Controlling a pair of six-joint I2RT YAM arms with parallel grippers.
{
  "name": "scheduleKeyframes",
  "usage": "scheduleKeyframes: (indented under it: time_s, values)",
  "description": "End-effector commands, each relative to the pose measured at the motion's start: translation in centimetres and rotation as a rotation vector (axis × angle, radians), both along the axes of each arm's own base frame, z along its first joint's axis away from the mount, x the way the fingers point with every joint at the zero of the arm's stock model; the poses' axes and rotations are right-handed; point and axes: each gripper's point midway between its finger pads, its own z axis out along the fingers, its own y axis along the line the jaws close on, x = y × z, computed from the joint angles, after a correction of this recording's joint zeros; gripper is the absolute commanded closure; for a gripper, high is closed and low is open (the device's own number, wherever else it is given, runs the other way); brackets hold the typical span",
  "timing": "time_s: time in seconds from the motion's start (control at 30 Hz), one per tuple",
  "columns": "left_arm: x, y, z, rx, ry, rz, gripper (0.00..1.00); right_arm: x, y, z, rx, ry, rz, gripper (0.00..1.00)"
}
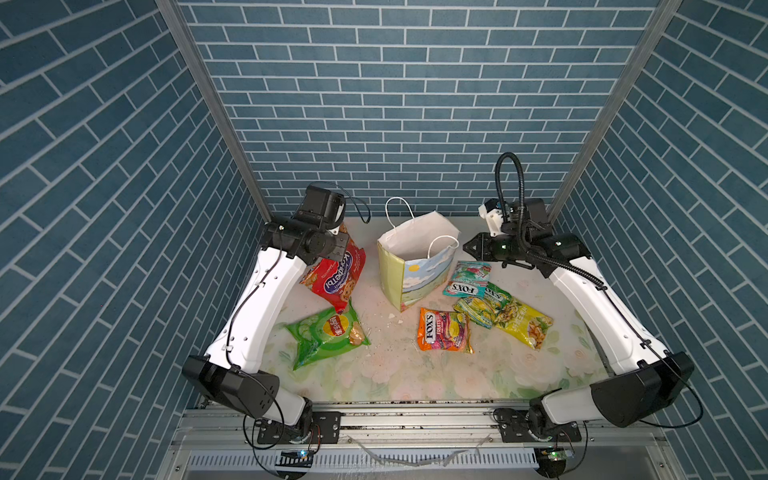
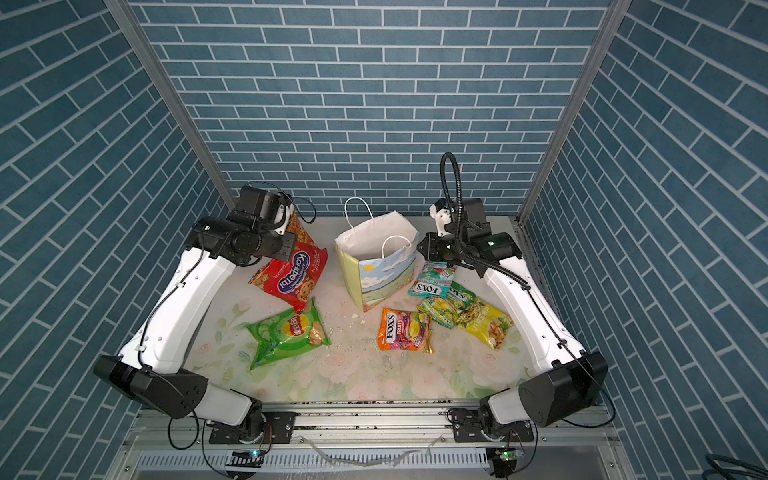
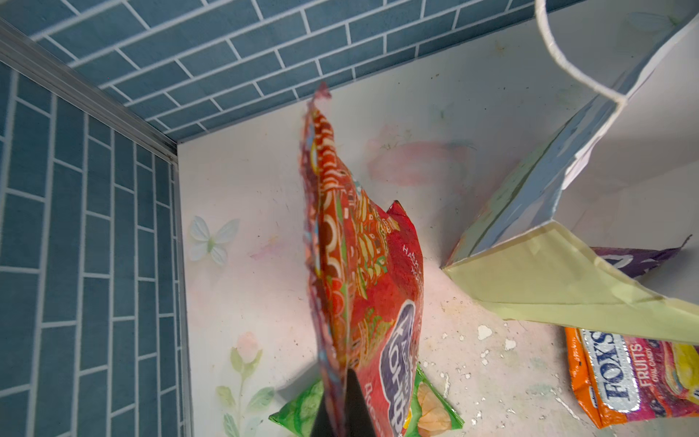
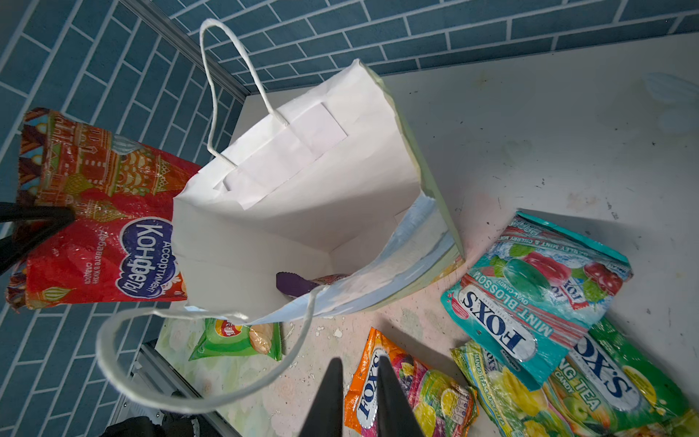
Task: Take the snacks out of the paper bag
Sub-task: Place the snack at the middle-left of the table.
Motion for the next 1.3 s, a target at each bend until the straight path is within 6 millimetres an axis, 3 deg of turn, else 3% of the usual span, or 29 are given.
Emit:
scheduleKeyframes:
  time_s: [0.0, 0.33, 0.9, 1.07, 1.27]
  values:
    - [2.6, -0.7, 3.6, -0.109, -0.171, 0.010, 0.99, -0.6, -0.3, 0.8, 0.009, -0.023, -0.014, 0.82]
    - [5.5, -2.1, 1.2, -0.187, -0.145, -0.006, 0.99, -1.1, -0.7, 0.4, 0.009, -0.021, -0.030, 0.82]
    - [7.8, -2.8, -0.3, -0.277, -0.147, 0.024, 0.99, -0.9, -0.6, 0.0, 0.007, -0.008, -0.024, 0.82]
    - [8.3, -1.9, -1.8, -0.309, -0.136, 0.055, 0.99, -1.0, -0.7, -0.3, -0.002, 0.001, -0.027, 0.82]
    - [9.5, -1.0, -5.7, -0.444, -0.091, 0.082, 0.99, -1.0, -0.7, -0.5, 0.000, -0.001, -0.029, 0.82]
